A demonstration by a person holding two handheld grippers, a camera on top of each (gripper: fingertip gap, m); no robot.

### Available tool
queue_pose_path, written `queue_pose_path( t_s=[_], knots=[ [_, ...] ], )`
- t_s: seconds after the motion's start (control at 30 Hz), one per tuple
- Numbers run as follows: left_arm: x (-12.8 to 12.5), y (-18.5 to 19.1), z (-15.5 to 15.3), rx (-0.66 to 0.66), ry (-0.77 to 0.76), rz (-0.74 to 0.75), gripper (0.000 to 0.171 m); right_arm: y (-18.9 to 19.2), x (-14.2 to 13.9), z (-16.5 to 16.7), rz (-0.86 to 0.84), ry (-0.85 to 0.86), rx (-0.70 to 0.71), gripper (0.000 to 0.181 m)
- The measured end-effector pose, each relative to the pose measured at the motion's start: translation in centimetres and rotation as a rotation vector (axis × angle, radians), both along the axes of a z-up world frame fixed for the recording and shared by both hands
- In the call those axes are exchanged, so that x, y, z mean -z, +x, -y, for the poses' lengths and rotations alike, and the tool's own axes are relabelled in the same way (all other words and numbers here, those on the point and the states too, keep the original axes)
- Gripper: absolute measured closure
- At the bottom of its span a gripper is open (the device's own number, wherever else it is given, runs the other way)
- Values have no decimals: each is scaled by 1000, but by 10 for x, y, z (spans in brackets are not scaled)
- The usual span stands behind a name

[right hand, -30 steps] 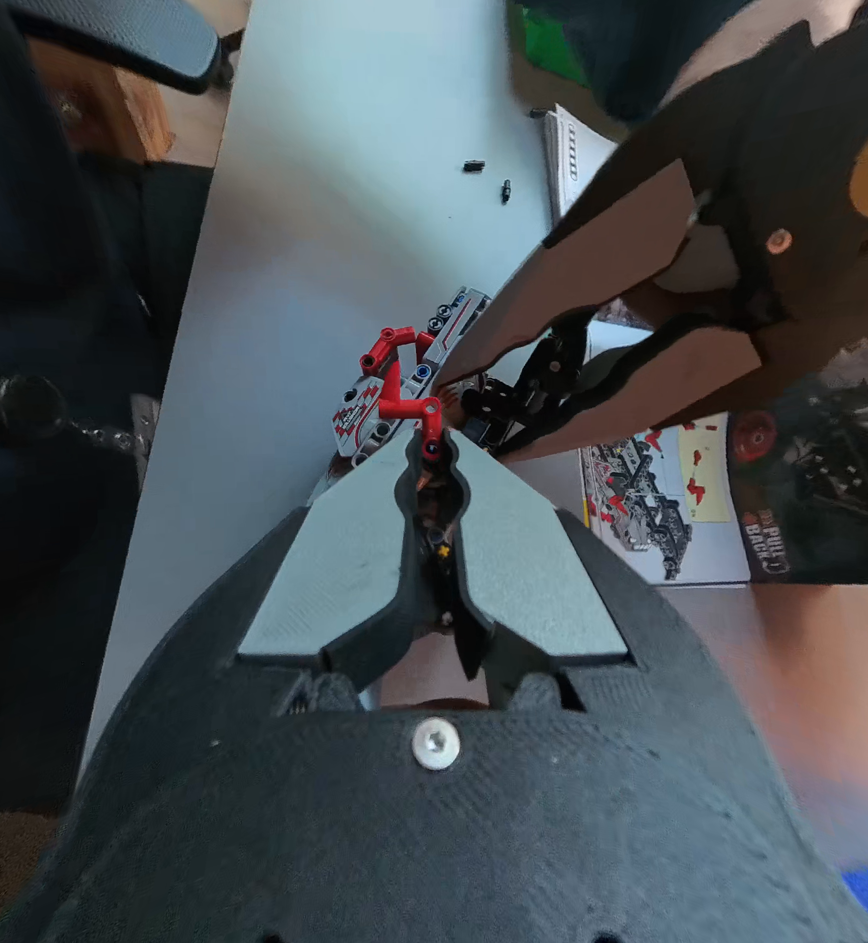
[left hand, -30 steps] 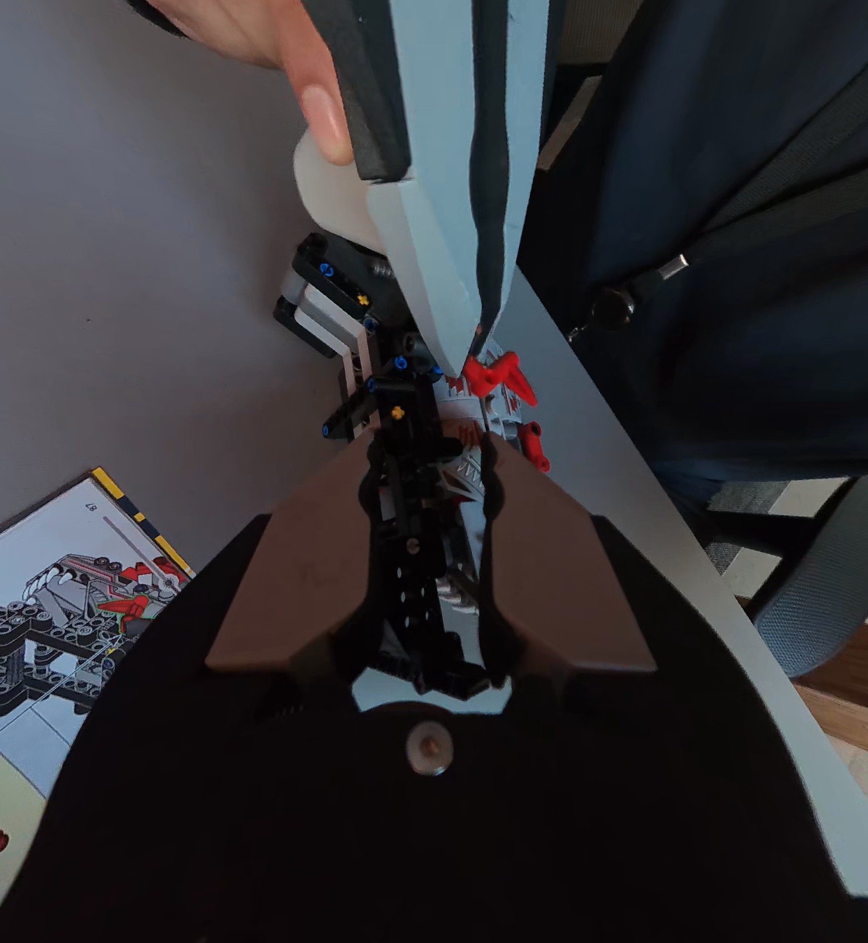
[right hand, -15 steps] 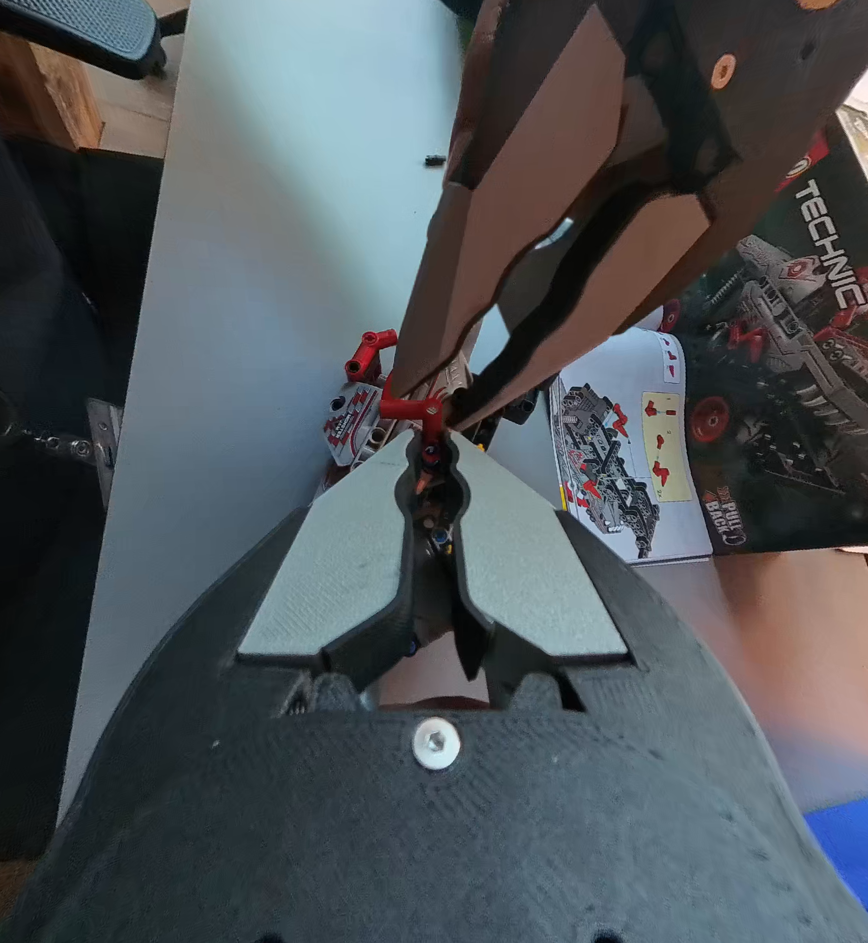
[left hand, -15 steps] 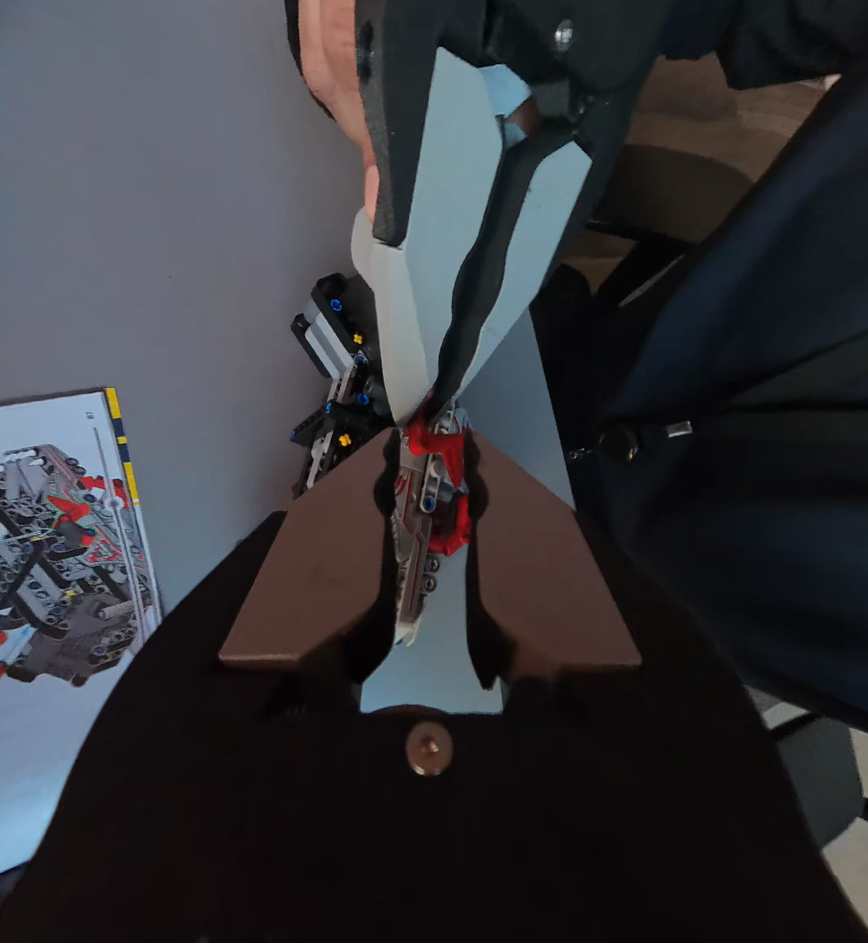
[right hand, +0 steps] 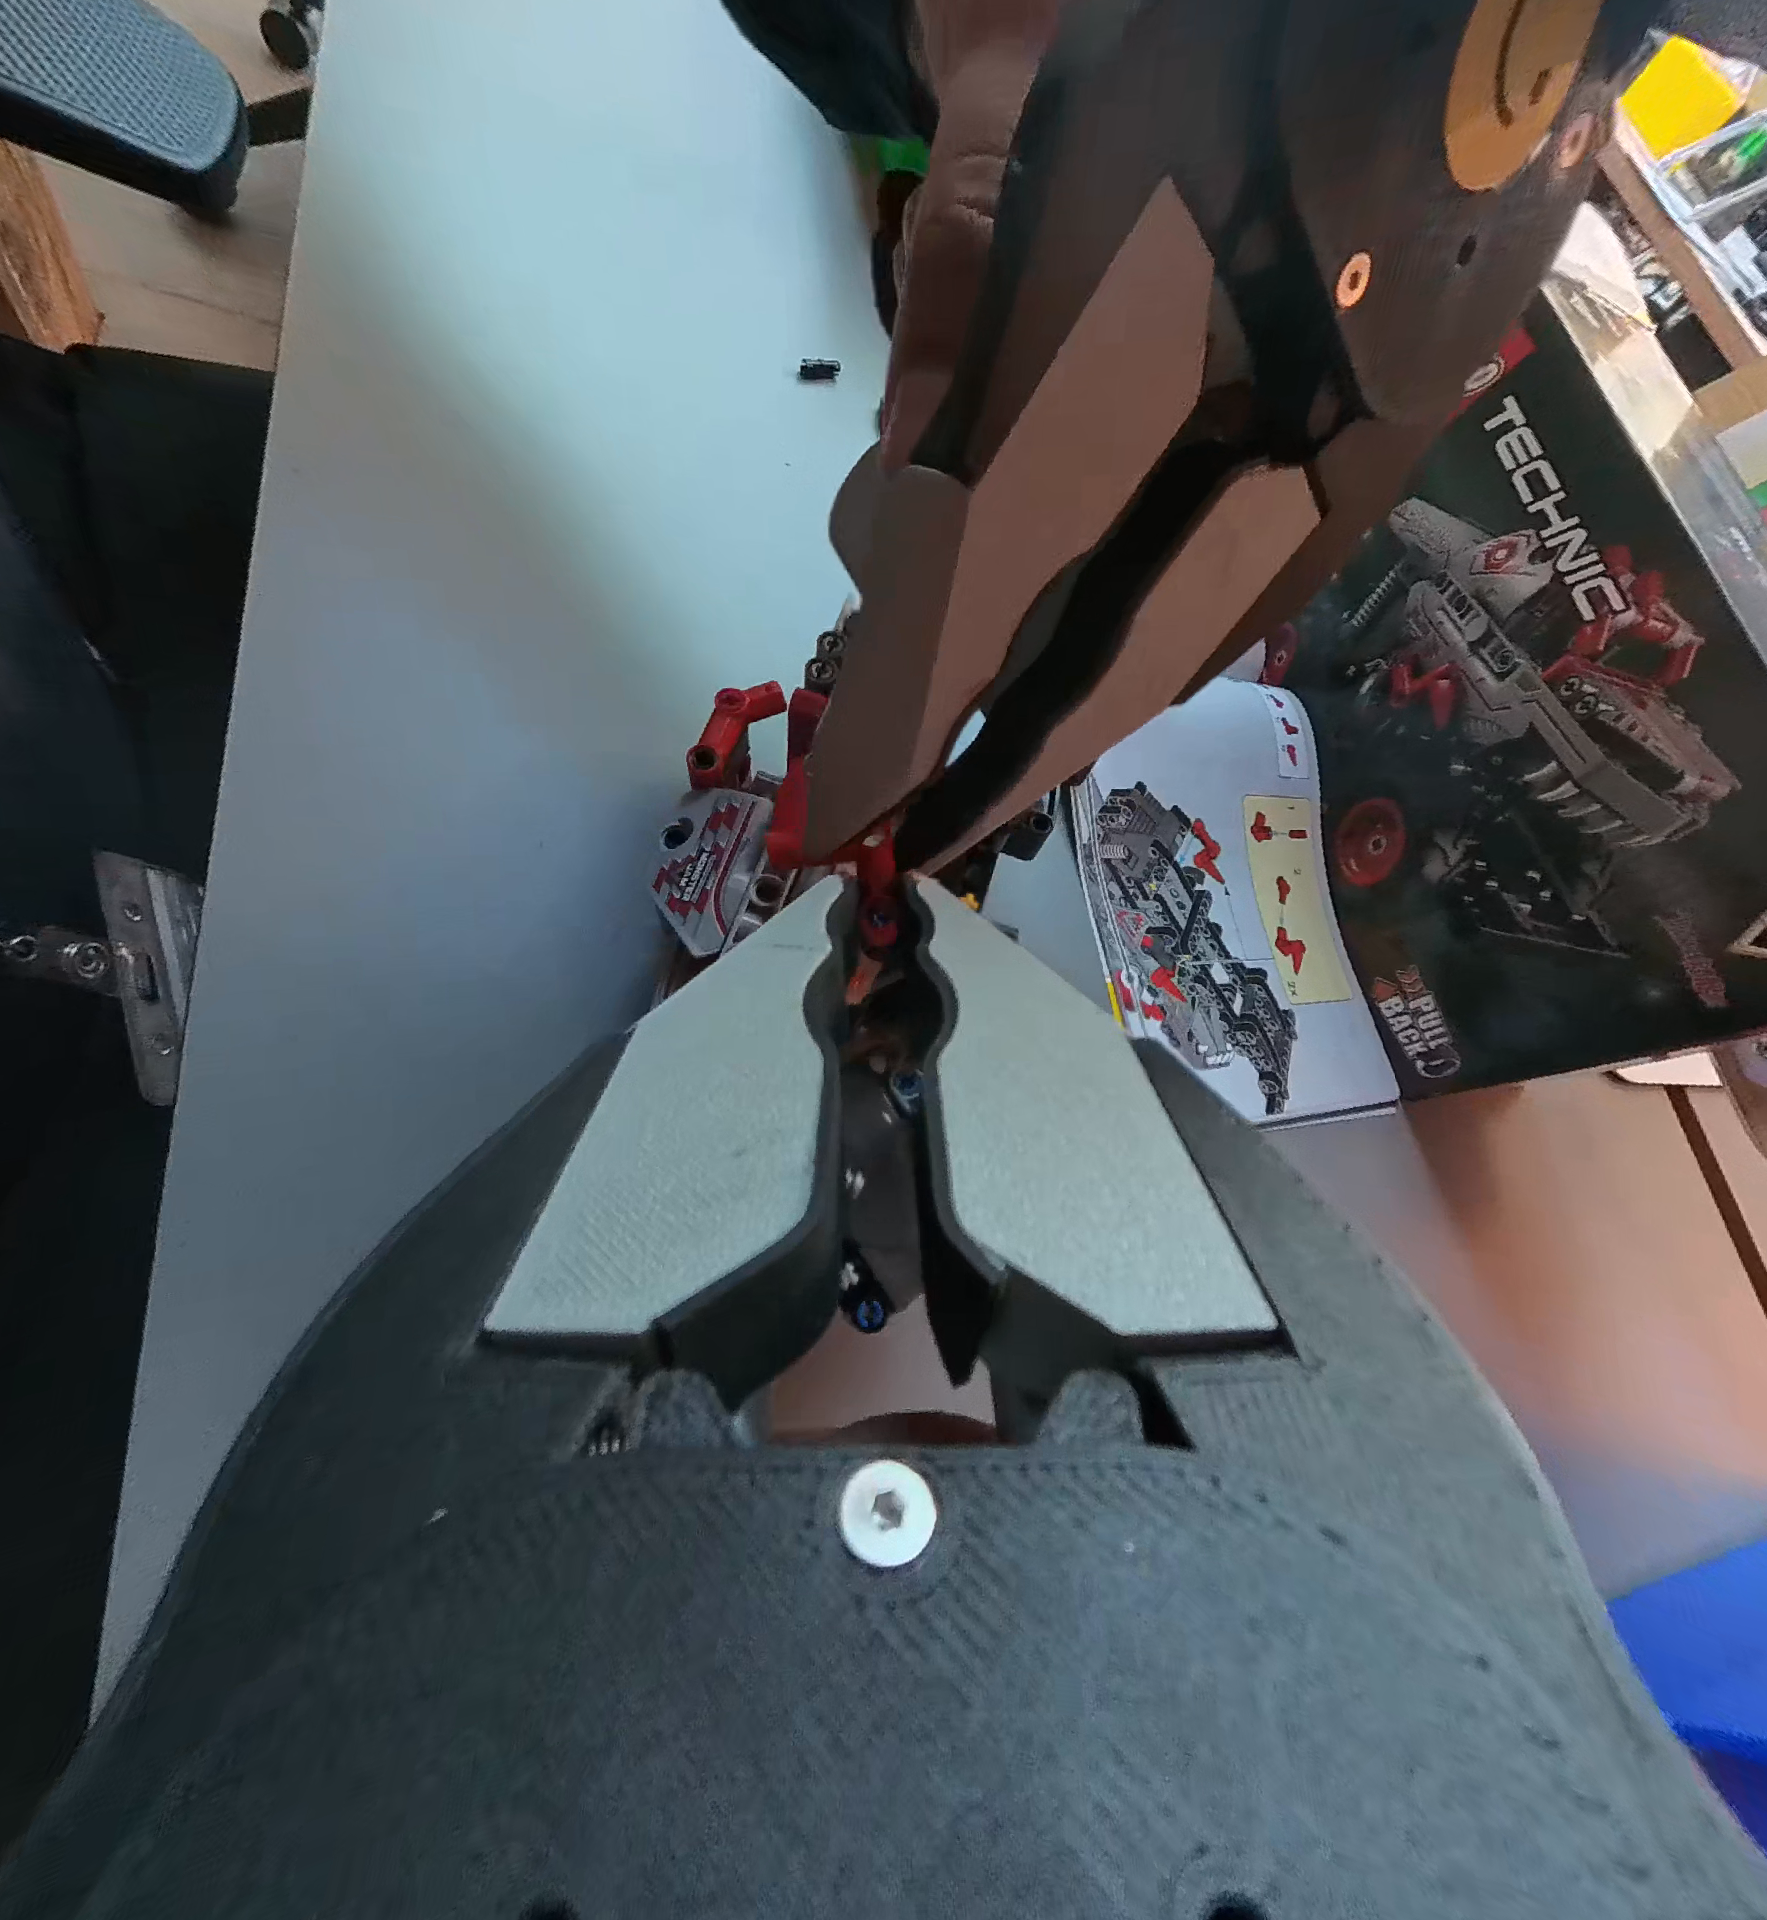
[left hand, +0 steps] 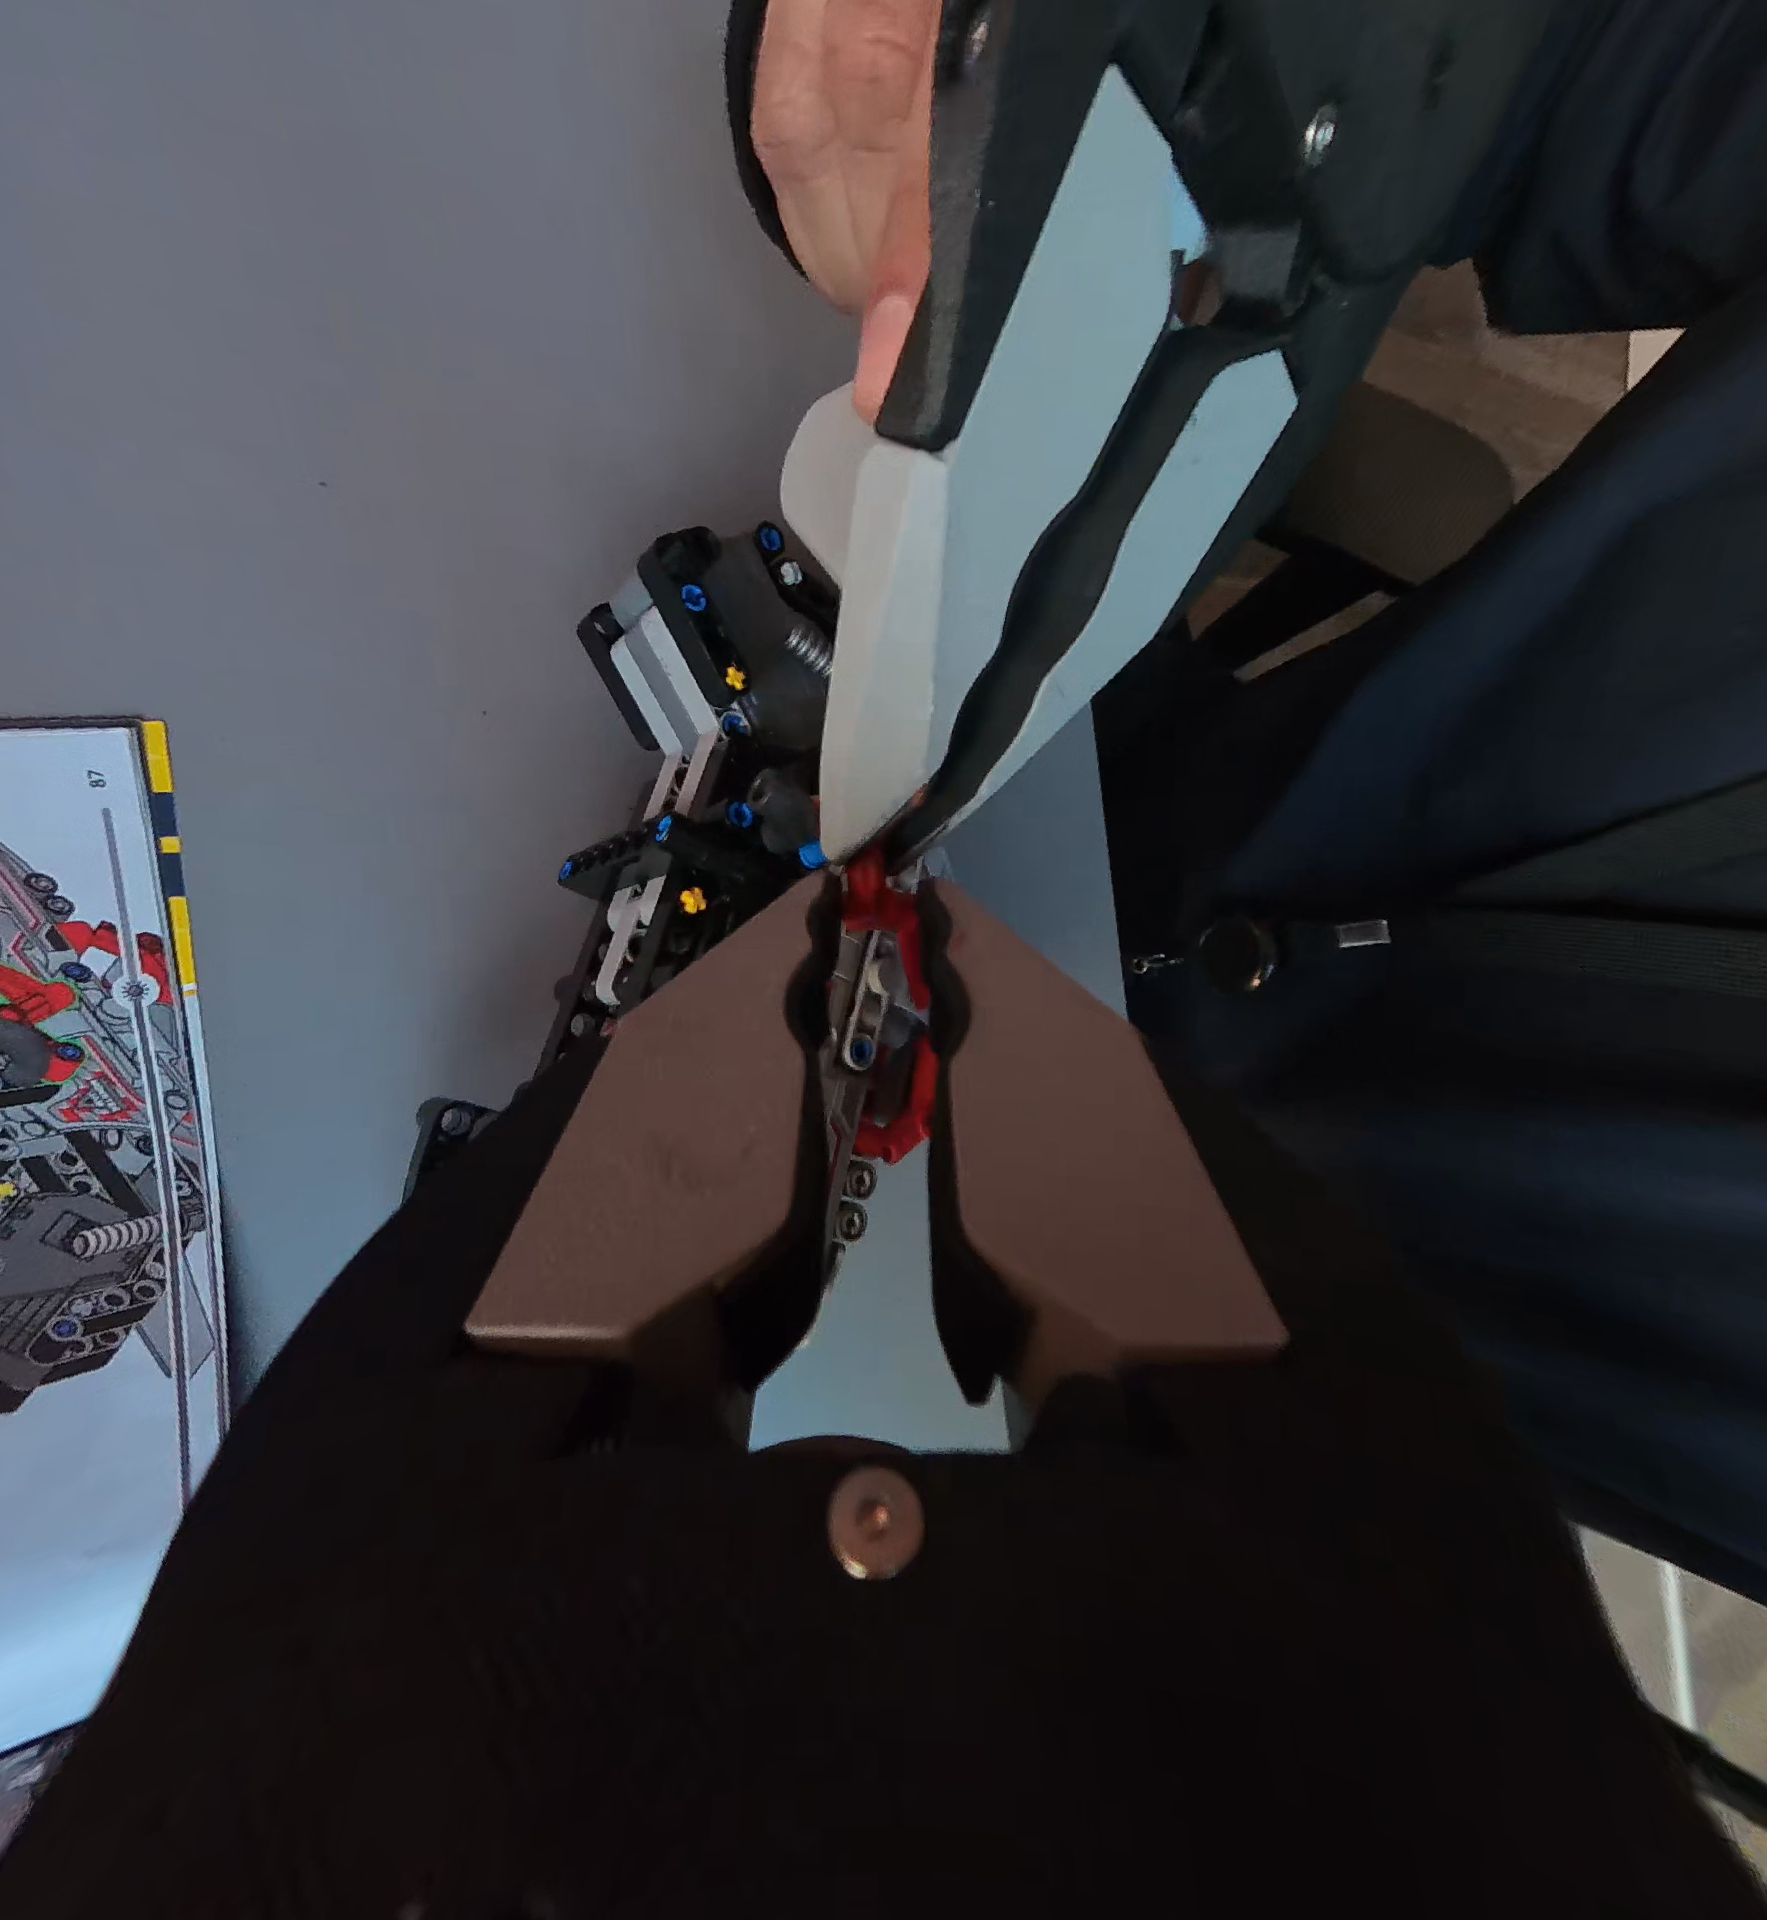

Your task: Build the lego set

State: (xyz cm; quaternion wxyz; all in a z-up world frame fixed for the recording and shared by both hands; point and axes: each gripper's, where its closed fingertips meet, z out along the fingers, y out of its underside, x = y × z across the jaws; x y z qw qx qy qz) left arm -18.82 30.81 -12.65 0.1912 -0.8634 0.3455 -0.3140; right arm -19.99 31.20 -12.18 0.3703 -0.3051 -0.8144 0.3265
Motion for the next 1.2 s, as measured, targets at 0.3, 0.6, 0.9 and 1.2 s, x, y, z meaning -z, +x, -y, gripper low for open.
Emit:
queue_pose_path(
  t_s=[0.3,0.6,0.9,1.2],
  knots=[
    [-6,0,0,-61,-103,144,166,4,-4,0,-3,89,-27,177],
    [-1,-5,-3,-93,-166,165,166,0,1,-4,43,128,-12,178],
    [-11,-11,-8,-55,-54,76,147,-4,2,-13,93,128,38,178],
    [7,-24,-24,32,-100,-16,110,-7,0,-14,113,164,38,178]
  ],
)
